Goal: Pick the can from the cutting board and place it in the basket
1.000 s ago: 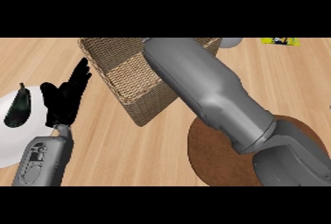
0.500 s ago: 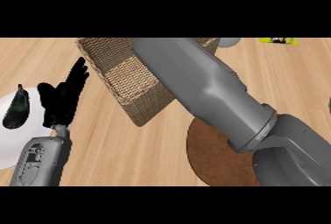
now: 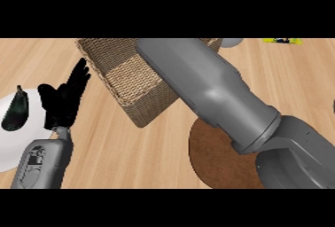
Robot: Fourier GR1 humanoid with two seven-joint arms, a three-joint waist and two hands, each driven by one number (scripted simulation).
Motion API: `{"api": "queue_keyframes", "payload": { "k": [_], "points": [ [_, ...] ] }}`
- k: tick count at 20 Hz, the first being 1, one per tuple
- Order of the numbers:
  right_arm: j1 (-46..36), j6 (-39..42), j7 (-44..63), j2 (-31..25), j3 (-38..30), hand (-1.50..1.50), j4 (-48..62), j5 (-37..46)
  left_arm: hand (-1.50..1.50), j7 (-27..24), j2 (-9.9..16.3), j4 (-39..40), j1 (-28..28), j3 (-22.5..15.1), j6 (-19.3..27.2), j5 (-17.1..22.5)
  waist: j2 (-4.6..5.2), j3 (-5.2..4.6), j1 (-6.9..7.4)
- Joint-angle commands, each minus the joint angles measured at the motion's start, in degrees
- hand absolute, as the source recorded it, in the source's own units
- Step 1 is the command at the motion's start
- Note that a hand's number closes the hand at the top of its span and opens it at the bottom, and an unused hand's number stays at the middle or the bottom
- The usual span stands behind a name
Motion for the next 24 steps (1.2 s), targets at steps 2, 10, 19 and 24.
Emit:
{"api": "queue_keyframes", "payload": {
  "k": [2, 10, 19, 24],
  "points": [
    [1.0, 8.9, 2.0, 0.2, -1.0, 1.5, -0.2, -5.2, 0.0, -1.3, 0.7, -0.5, 1.0, 0.6, 0.2, -0.2, 0.06, 0.06, -0.24],
    [1.8, 6.9, 2.4, 0.2, 1.7, 1.5, 1.2, -5.9, 0.0, -1.6, 0.5, 0.7, 0.7, 0.6, -0.7, 0.4, 0.31, 0.03, 0.01],
    [1.8, 10.1, 2.0, 0.2, 2.7, 1.5, 3.2, -7.7, 0.0, -0.8, 1.9, 0.0, 0.3, 2.0, -1.5, 1.5, 0.27, 0.06, -0.3],
    [4.8, 9.0, 2.0, 0.2, 4.3, 1.5, 2.0, -8.1, 0.0, -0.4, 1.2, -1.3, 1.2, 0.6, -1.7, 1.0, 0.2, 0.11, -0.26]
  ]
}}
